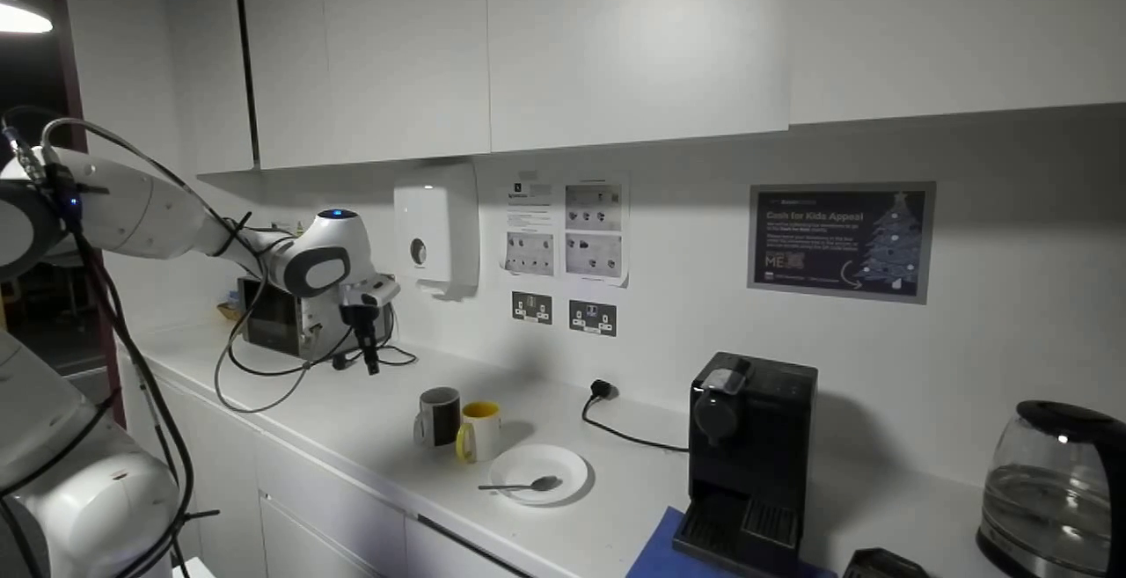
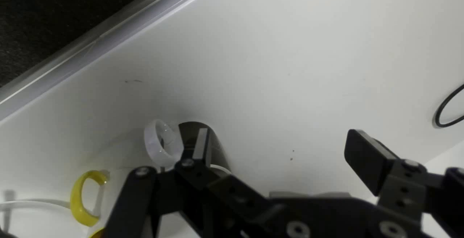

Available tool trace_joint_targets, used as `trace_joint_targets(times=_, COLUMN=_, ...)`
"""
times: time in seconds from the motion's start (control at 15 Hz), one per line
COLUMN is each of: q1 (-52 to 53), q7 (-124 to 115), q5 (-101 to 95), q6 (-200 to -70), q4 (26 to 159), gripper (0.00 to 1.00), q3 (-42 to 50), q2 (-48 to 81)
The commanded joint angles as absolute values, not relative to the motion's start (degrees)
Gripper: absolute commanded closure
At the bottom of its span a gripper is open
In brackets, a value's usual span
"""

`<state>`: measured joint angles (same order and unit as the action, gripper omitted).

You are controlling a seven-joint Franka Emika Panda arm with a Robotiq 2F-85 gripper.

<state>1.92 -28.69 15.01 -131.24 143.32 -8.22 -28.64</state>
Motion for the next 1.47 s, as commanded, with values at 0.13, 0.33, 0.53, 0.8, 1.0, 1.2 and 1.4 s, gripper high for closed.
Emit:
trace_joint_targets(times=0.13, q1=-1.3, q7=-24.1, q5=8.4, q6=-119.6, q4=137.4, gripper=0.0, q3=-5.4, q2=-27.2)
trace_joint_targets(times=0.33, q1=-1.6, q7=-19.3, q5=7.3, q6=-113.3, q4=134.4, gripper=0.0, q3=-3.3, q2=-25.5)
trace_joint_targets(times=0.53, q1=-2.9, q7=-17.3, q5=4.9, q6=-109.8, q4=132.2, gripper=0.0, q3=-2.0, q2=-24.0)
trace_joint_targets(times=0.8, q1=-3.4, q7=-14.5, q5=4.1, q6=-108.8, q4=130.4, gripper=0.0, q3=0.0, q2=-22.2)
trace_joint_targets(times=1.0, q1=-3.8, q7=-14.7, q5=4.6, q6=-109.0, q4=129.6, gripper=0.0, q3=0.5, q2=-21.4)
trace_joint_targets(times=1.2, q1=-3.4, q7=-15.3, q5=5.1, q6=-111.2, q4=131.6, gripper=0.0, q3=0.3, q2=-22.2)
trace_joint_targets(times=1.4, q1=-3.4, q7=-15.3, q5=5.1, q6=-111.2, q4=131.4, gripper=0.0, q3=0.3, q2=-21.9)
